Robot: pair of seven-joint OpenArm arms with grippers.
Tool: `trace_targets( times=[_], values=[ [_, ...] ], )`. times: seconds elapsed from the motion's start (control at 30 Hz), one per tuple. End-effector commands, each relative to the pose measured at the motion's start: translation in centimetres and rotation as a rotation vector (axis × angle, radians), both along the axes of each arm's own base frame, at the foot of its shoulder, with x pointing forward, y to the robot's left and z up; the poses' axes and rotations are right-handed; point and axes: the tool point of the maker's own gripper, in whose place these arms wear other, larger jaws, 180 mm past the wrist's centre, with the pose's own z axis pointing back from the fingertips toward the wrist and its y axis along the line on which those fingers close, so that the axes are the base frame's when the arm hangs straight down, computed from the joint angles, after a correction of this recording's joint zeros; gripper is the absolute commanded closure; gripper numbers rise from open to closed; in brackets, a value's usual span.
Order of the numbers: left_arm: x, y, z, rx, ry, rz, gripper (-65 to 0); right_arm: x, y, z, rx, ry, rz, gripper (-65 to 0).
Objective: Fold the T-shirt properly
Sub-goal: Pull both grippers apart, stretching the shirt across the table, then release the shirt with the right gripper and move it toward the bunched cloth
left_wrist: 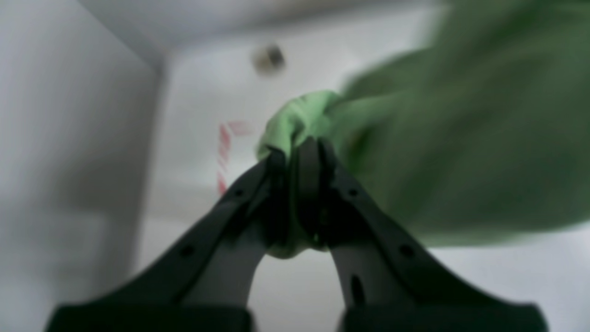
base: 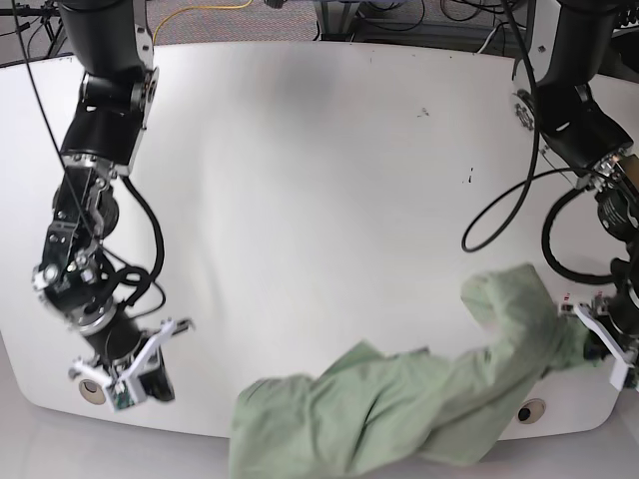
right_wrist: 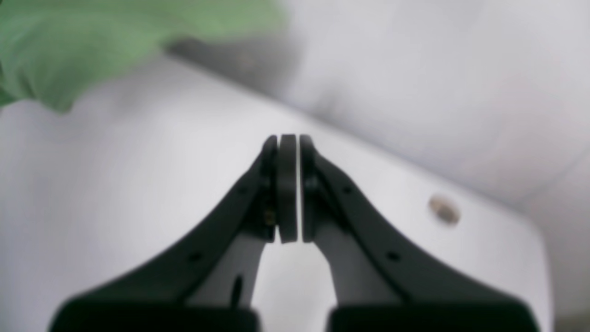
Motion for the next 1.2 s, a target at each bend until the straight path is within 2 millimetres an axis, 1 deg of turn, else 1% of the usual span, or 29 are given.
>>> trace_targets(
  times=[0.0, 0.1, 0.13, 0.17, 0.3, 0.37, 0.4, 0.43, 0.47, 0.57, 0.67, 0.77, 0.83, 1.07, 1.17],
  values=[
    [-0.5, -1.3, -3.3, -0.047, 0.044, -0.029, -0.4, -1.8, -0.3, -3.2, 0.021, 0.047, -0.002, 0.0],
    [-2.0, -1.5, -7.0, -0.067, 0.104, -0.037, -0.4, -4.1, -0.1, -7.3, 0.054, 0.112, 0.005, 0.0],
    [-2.5, -1.7, -8.0, -0.073, 0.122, -0.04, -0.4, -4.6, 0.1, -8.1, 0.066, 0.123, 0.007, 0.0],
    [-3.1, -1.7, -9.3, -0.08, 0.146, -0.043, -0.4, -5.5, 0.5, -9.5, 0.082, 0.138, 0.012, 0.0],
    [-5.2, -1.8, -13.0, -0.102, 0.229, -0.043, -0.4, -8.3, 1.0, -12.9, 0.117, 0.199, 0.015, 0.0],
    [-6.1, -1.9, -14.2, -0.107, 0.253, -0.044, -0.4, -9.5, 1.1, -14.2, 0.12, 0.23, 0.013, 0.0],
    [-6.9, -2.0, -15.1, -0.11, 0.272, -0.045, -0.4, -10.3, 0.9, -15.0, 0.127, 0.255, 0.006, 0.0],
    [-7.2, -2.0, -15.4, -0.111, 0.278, -0.045, -0.4, -10.5, 0.8, -15.3, 0.129, 0.261, 0.003, 0.0],
    [-7.7, -2.0, -16.1, -0.114, 0.291, -0.046, -0.4, -11.3, 0.7, -16.1, 0.13, 0.283, -0.002, 0.0],
    [-8.8, -2.1, -17.1, -0.117, 0.309, -0.047, -0.4, -12.4, 1.3, -17.2, 0.157, 0.314, -0.009, 0.0],
    [-9.6, -2.1, -17.8, -0.118, 0.331, -0.048, -0.4, -13.0, 1.2, -17.8, 0.177, 0.327, -0.03, 0.0],
    [-10.3, -2.1, -18.5, -0.118, 0.351, -0.046, -0.4, -13.4, 1.1, -17.8, 0.18, 0.327, -0.038, 0.0],
    [-10.8, -2.1, -18.9, -0.118, 0.366, -0.045, -0.4, -13.8, 1.5, -18.1, 0.187, 0.336, -0.035, 0.0],
    [-11.5, -2.1, -19.5, -0.118, 0.386, -0.044, -0.4, -13.7, 1.8, -18.0, 0.195, 0.334, -0.028, 0.0],
    [-12.0, -2.0, -19.8, -0.115, 0.4, -0.041, -0.4, -12.8, 2.6, -17.2, 0.194, 0.312, -0.006, -0.2]
  ],
)
